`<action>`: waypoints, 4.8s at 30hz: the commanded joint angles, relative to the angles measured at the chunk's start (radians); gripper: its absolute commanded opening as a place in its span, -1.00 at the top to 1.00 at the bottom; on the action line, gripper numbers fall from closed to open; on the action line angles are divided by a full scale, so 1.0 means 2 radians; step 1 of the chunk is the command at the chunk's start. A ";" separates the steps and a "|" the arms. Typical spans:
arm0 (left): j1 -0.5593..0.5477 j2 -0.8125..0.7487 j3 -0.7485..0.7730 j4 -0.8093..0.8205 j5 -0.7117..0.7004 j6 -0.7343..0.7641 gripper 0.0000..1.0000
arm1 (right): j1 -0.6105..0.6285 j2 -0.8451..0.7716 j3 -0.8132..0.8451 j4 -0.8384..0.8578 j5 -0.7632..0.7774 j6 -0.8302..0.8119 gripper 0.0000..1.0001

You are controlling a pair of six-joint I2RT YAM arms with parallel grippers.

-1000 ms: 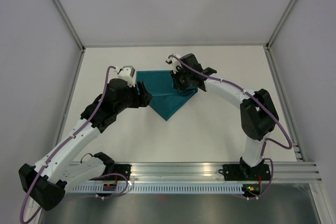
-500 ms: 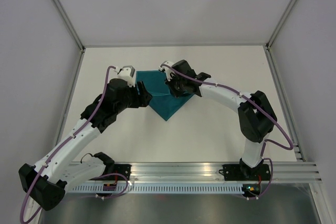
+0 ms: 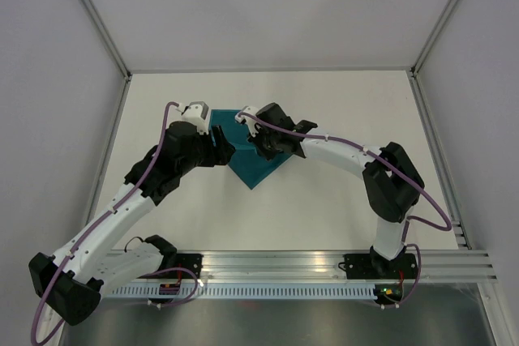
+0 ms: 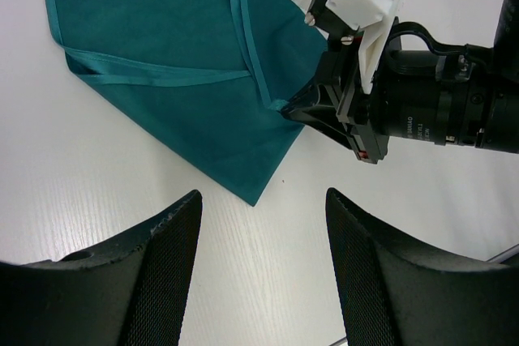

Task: Fold the napkin, place the utensils inside, and roll it up
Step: Fold the napkin, then roll the napkin with the utensil

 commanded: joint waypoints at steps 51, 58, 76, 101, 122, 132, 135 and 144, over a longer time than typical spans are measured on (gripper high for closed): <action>-0.002 0.012 0.017 0.018 0.016 -0.013 -0.35 | 0.031 0.080 0.016 -0.033 -0.103 0.013 0.07; -0.002 0.025 0.043 0.012 0.016 -0.008 -0.35 | 0.023 0.056 0.053 -0.038 -0.104 0.024 0.05; -0.079 0.111 0.086 0.028 -0.089 0.067 -0.46 | -0.222 0.042 0.142 -0.037 -0.163 0.061 0.01; -0.272 0.525 0.225 0.080 -0.381 0.234 -0.40 | -0.363 0.053 0.090 -0.020 -0.210 0.041 0.02; -0.245 0.567 0.186 0.074 -0.336 0.212 -0.06 | -0.369 0.051 0.084 -0.017 -0.213 0.043 0.06; -0.228 0.575 0.169 0.094 -0.276 0.220 0.20 | -0.370 0.050 0.082 -0.016 -0.215 0.041 0.10; -0.224 0.575 0.165 0.099 -0.254 0.227 0.26 | -0.371 0.048 0.080 -0.014 -0.213 0.039 0.10; -0.208 0.577 0.152 0.105 -0.193 0.228 0.42 | -0.370 0.047 0.076 -0.016 -0.216 0.034 0.13</action>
